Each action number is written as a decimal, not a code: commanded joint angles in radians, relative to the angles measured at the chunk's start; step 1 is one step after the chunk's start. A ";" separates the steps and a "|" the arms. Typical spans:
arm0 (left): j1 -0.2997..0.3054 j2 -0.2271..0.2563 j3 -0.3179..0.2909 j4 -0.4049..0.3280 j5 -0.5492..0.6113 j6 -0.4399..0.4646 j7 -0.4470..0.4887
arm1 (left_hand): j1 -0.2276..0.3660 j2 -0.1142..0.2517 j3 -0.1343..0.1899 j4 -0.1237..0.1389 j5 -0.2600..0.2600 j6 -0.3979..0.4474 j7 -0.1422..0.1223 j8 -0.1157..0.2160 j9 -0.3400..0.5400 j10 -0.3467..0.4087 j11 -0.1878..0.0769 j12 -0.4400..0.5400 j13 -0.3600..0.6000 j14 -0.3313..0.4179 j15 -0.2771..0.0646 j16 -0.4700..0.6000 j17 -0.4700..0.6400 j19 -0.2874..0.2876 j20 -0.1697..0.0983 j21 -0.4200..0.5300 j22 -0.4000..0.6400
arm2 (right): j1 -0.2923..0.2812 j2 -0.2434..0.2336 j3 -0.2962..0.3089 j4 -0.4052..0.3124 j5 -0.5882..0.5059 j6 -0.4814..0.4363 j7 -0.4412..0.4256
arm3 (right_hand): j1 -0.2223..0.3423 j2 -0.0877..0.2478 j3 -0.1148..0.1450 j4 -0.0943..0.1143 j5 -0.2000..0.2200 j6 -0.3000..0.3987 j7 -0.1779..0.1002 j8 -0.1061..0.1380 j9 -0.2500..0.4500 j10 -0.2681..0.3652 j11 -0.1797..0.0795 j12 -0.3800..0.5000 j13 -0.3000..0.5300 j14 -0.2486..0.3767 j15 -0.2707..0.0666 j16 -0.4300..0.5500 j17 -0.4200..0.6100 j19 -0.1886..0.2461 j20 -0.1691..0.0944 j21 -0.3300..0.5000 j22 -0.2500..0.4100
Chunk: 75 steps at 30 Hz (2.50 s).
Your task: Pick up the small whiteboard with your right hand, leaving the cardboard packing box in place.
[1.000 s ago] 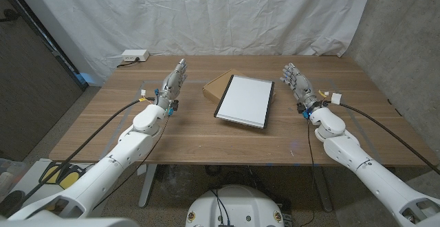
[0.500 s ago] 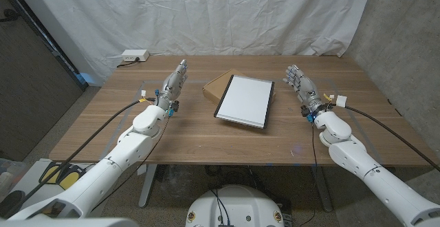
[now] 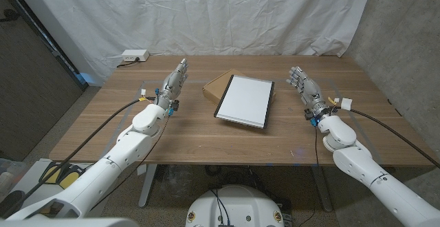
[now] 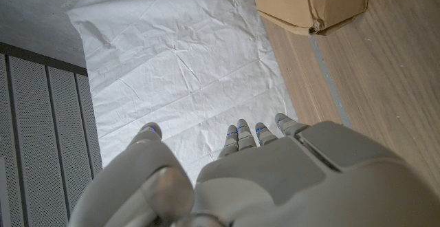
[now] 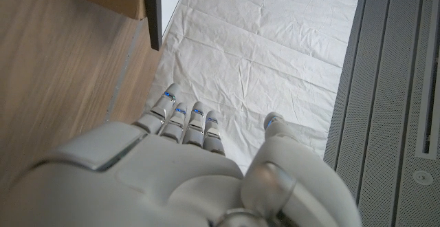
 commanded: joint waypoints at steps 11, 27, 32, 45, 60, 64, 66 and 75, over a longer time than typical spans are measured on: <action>-0.024 -0.014 0.010 0.024 0.000 0.004 -0.009 | 0.019 0.006 0.002 -0.005 0.000 0.006 -0.006 -0.003 0.005 0.001 -0.001 0.000 0.000 0.004 0.000 -0.001 0.001 0.002 -0.026 0.005 0.002 | -0.095 -0.007 0.019 -0.068 -0.044 0.090 -0.026 | 0.025 0.004 0.004 -0.013 -0.005 0.019 -0.002 0.008 0.001 0.018 0.000 0.007 0.006 0.017 -0.001 0.006 0.005 0.020 -0.045 -0.006 0.004; -0.040 -0.034 0.022 0.060 -0.008 -0.002 -0.024 | 0.023 0.009 0.000 -0.007 -0.003 0.010 -0.003 -0.003 0.005 0.006 0.001 0.001 0.000 0.009 -0.001 0.000 0.002 0.006 -0.029 0.007 0.002 | -0.161 -0.010 0.034 -0.121 -0.085 0.145 -0.043 | 0.040 0.008 0.006 -0.024 -0.010 0.039 -0.009 0.012 0.002 0.031 -0.006 0.008 0.006 0.028 -0.002 0.007 0.006 0.032 -0.044 -0.012 0.005; -0.043 -0.033 0.027 0.058 -0.001 0.006 -0.018 | 0.024 0.009 0.000 -0.007 -0.004 0.011 -0.003 -0.003 0.005 0.005 0.000 0.000 0.000 0.009 0.000 0.000 0.002 0.005 -0.028 0.007 0.003 | -0.183 -0.013 0.041 -0.139 -0.090 0.155 -0.047 | 0.043 0.008 0.006 -0.027 -0.011 0.042 -0.011 0.012 0.002 0.039 -0.006 0.010 0.007 0.031 -0.002 0.008 0.006 0.035 -0.043 -0.014 0.005; -0.051 -0.050 0.039 0.078 0.000 -0.010 -0.031 | 0.026 0.012 -0.001 -0.009 -0.005 0.013 -0.001 -0.004 0.005 0.008 0.005 0.000 0.000 0.011 0.002 -0.001 0.002 0.008 -0.033 0.008 0.003 | -0.243 -0.029 0.059 -0.190 -0.072 0.154 -0.042 | 0.049 0.010 0.008 -0.032 -0.014 0.056 -0.012 0.015 0.002 0.049 -0.007 0.011 0.007 0.041 -0.001 0.009 0.007 0.045 -0.040 -0.017 0.005; -0.022 -0.023 0.033 0.011 0.016 0.018 0.005 | 0.029 0.013 -0.003 -0.010 -0.007 0.015 -0.002 -0.004 0.005 0.008 0.002 -0.001 0.000 0.012 0.002 -0.001 0.002 0.008 -0.029 0.008 0.003 | -0.307 -0.030 0.088 -0.217 -0.086 0.193 -0.047 | 0.057 0.014 0.011 -0.037 -0.017 0.070 -0.021 0.016 0.002 0.065 -0.009 0.014 0.007 0.052 -0.003 0.010 0.008 0.057 -0.041 -0.021 0.006; -0.003 -0.017 0.025 -0.010 0.016 0.014 0.018 | 0.030 0.014 -0.003 -0.010 -0.008 0.014 -0.001 -0.005 0.006 0.007 0.003 -0.001 0.000 0.011 0.003 -0.002 0.002 0.006 -0.029 0.007 0.003 | -0.329 -0.033 0.095 -0.230 -0.090 0.200 -0.048 | 0.061 0.015 0.013 -0.040 -0.017 0.071 -0.020 0.016 0.002 0.068 -0.009 0.015 0.008 0.053 -0.004 0.009 0.008 0.060 -0.042 -0.023 0.006; 0.004 -0.017 0.022 -0.013 0.017 0.003 0.019 | 0.030 0.014 -0.003 -0.011 -0.008 0.013 -0.002 -0.005 0.006 0.006 0.001 -0.002 0.000 0.011 0.004 -0.002 0.002 0.005 -0.029 0.007 0.003 | -0.340 -0.034 0.098 -0.239 -0.094 0.198 -0.052 | 0.063 0.015 0.013 -0.041 -0.018 0.072 -0.020 0.016 0.002 0.069 -0.010 0.015 0.008 0.054 -0.004 0.009 0.008 0.060 -0.042 -0.024 0.006; 0.024 -0.006 0.022 -0.038 0.019 0.025 0.033 | 0.032 0.015 -0.004 -0.011 -0.010 0.013 -0.002 -0.006 0.006 0.006 0.002 -0.002 0.000 0.011 0.003 -0.002 0.002 0.004 -0.029 0.006 0.003 | -0.379 -0.033 0.115 -0.264 -0.147 0.193 -0.087 | 0.066 0.015 0.014 -0.044 -0.019 0.080 -0.022 0.017 0.003 0.073 -0.012 0.015 0.008 0.060 -0.005 0.010 0.008 0.064 -0.042 -0.027 0.006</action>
